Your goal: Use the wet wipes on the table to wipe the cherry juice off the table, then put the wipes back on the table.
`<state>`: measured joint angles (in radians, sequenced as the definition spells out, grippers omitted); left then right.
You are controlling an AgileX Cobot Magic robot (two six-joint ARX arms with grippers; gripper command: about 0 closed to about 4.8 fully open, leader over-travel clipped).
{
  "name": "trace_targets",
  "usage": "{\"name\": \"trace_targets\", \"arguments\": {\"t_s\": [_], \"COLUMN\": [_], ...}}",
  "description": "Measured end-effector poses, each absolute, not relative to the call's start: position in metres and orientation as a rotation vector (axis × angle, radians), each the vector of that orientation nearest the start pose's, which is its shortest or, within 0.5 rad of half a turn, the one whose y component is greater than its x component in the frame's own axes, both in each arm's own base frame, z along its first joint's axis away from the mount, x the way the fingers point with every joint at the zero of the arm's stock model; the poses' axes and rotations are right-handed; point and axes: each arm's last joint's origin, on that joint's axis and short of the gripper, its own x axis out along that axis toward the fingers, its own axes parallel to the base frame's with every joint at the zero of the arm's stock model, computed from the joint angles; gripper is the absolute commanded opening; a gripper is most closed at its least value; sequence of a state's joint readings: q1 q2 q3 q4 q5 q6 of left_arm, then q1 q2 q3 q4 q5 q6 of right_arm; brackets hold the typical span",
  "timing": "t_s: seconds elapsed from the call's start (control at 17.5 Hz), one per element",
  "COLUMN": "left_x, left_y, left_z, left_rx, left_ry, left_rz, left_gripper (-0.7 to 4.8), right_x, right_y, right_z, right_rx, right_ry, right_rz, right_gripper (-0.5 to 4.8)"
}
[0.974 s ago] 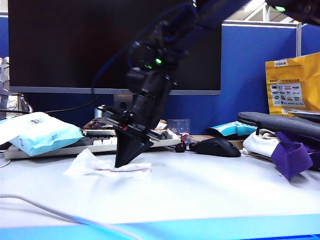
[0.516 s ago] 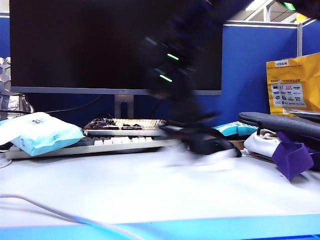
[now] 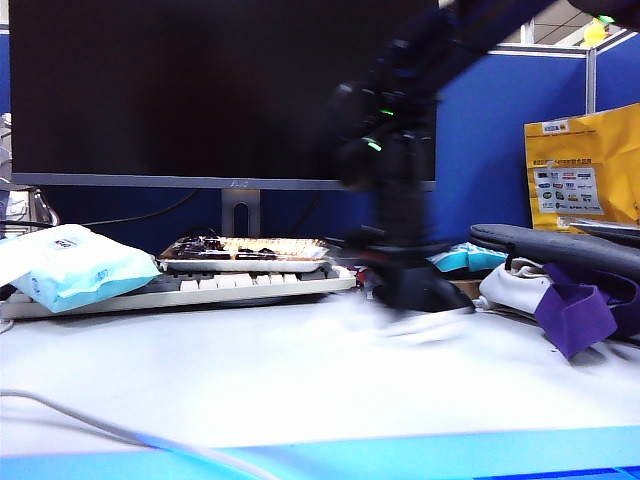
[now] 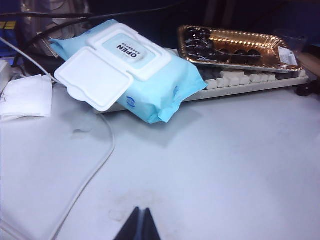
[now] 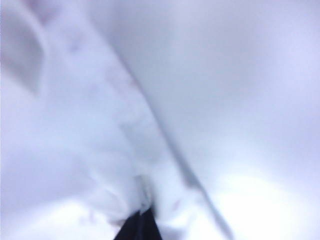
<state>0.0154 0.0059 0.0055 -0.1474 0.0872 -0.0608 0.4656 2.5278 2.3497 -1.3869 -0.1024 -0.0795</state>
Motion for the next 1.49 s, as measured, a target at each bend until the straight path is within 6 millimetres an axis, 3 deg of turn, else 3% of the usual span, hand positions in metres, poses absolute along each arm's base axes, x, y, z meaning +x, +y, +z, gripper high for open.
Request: {"name": "trace_targets", "arguments": {"t_s": [0.11, 0.23, 0.34, 0.4, 0.52, 0.63, 0.8, 0.97, 1.09, 1.2, 1.38, 1.49], "left_x": [0.097, 0.097, 0.097, 0.097, 0.097, 0.097, 0.097, 0.097, 0.097, 0.097, 0.097, 0.097], "left_y": [-0.001, -0.001, -0.001, -0.001, -0.001, -0.001, -0.001, -0.001, -0.001, -0.001, -0.001, -0.001], "left_z": [0.151, 0.151, 0.151, 0.151, 0.151, 0.151, 0.151, 0.151, 0.151, 0.151, 0.151, 0.151], "left_rx": [-0.068, -0.068, -0.068, -0.068, -0.068, -0.068, -0.068, -0.068, -0.068, -0.068, -0.068, -0.068], "left_ry": [0.15, 0.15, 0.15, 0.15, 0.15, 0.15, 0.15, 0.15, 0.15, 0.15, 0.15, 0.15], "left_rz": [-0.067, -0.067, -0.067, -0.067, -0.067, -0.067, -0.067, -0.067, -0.067, -0.067, -0.067, -0.067], "left_gripper": [-0.03, -0.04, -0.03, -0.03, -0.04, -0.04, -0.04, -0.04, -0.04, -0.04, -0.04, -0.03], "right_x": [0.426, 0.417, 0.413, 0.414, 0.425, 0.432, 0.431, 0.416, 0.412, 0.414, 0.421, 0.424], "right_y": [0.239, 0.253, 0.259, 0.257, 0.24, 0.226, 0.226, 0.256, 0.262, 0.257, 0.245, 0.24], "right_z": [0.168, 0.167, 0.171, 0.175, 0.175, 0.172, 0.175, 0.162, 0.16, 0.163, 0.177, 0.177], "right_rx": [-0.184, -0.201, -0.314, -0.443, -0.625, -0.656, -0.505, -0.088, -0.085, -0.157, -0.528, -0.603], "right_ry": [1.592, 1.601, 1.571, 1.529, 1.463, 1.461, 1.504, 1.626, 1.637, 1.622, 1.497, 1.47], "right_rz": [0.707, 0.742, 0.666, 0.54, 0.301, 0.223, 0.376, 0.864, 0.886, 0.794, 0.403, 0.326], "right_gripper": [-0.01, -0.01, -0.01, -0.01, -0.01, -0.01, -0.01, -0.01, -0.01, -0.01, -0.01, -0.01]}}
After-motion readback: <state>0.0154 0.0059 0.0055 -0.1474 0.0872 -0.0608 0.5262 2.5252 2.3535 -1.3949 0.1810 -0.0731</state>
